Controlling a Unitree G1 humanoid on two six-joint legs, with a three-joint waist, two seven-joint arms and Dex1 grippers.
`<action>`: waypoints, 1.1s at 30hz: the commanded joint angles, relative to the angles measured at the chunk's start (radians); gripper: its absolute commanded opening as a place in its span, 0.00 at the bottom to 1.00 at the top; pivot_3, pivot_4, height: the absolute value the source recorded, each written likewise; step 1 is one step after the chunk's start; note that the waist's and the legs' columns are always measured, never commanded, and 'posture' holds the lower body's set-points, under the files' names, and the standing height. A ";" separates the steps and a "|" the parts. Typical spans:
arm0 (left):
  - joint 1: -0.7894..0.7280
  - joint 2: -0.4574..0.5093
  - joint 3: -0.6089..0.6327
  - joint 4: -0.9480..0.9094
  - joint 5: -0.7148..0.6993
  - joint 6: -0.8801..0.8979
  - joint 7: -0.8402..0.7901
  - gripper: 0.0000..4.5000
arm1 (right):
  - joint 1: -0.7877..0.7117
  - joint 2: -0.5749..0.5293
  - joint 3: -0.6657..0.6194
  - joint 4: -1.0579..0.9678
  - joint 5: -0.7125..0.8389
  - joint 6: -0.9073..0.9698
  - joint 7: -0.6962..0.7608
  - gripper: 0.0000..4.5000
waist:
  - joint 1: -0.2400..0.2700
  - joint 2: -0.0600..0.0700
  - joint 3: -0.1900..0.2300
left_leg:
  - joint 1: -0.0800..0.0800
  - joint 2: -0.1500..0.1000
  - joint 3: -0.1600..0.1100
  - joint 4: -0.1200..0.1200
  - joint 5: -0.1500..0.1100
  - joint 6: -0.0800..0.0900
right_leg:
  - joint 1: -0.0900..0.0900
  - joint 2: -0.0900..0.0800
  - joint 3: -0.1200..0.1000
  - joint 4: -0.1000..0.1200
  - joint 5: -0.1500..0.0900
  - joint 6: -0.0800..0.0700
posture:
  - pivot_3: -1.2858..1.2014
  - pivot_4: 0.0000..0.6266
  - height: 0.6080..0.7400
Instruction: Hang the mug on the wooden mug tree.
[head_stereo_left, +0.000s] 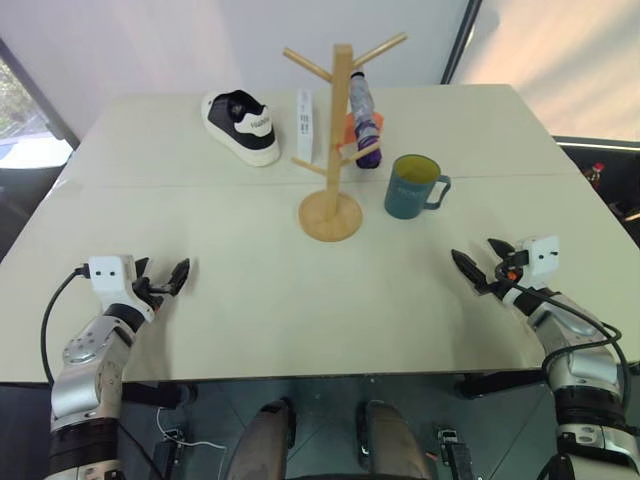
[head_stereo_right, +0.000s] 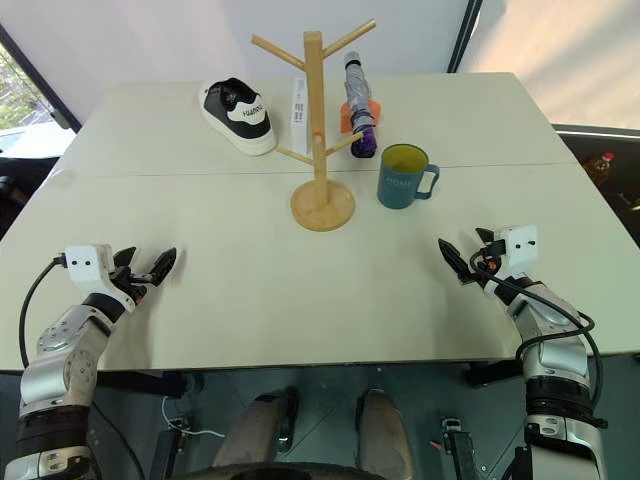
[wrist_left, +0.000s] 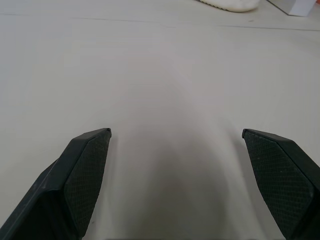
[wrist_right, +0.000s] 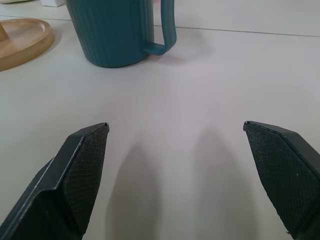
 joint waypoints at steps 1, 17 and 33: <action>-0.006 0.013 0.020 -0.021 -0.007 -0.011 -0.004 1.00 | -0.008 -0.007 -0.018 -0.023 0.012 -0.018 -0.001 1.00 | 0.000 0.000 0.000 | 0.000 0.000 0.000 0.000 0.000 0.000 | 0.000 0.000 0.000 0.000 0.000 0.000 | 0.52 0.24 1.00; 0.046 0.008 -0.166 -0.264 -0.052 -0.028 -0.226 1.00 | -0.106 0.048 0.043 -0.035 -0.079 -0.026 -0.175 1.00 | -0.001 0.000 0.000 | 0.000 0.000 0.000 0.000 0.000 0.000 | 0.000 0.000 0.001 -0.001 0.002 -0.004 | 0.52 0.24 1.00; -0.091 0.019 -0.390 -0.463 -0.107 0.108 -0.355 1.00 | -0.378 0.101 0.099 0.320 -0.206 -0.161 -0.336 1.00 | -0.007 0.000 0.000 | -0.001 -0.001 0.001 -0.001 0.000 0.000 | -0.001 0.001 0.001 -0.001 0.002 -0.004 | 0.52 0.24 1.00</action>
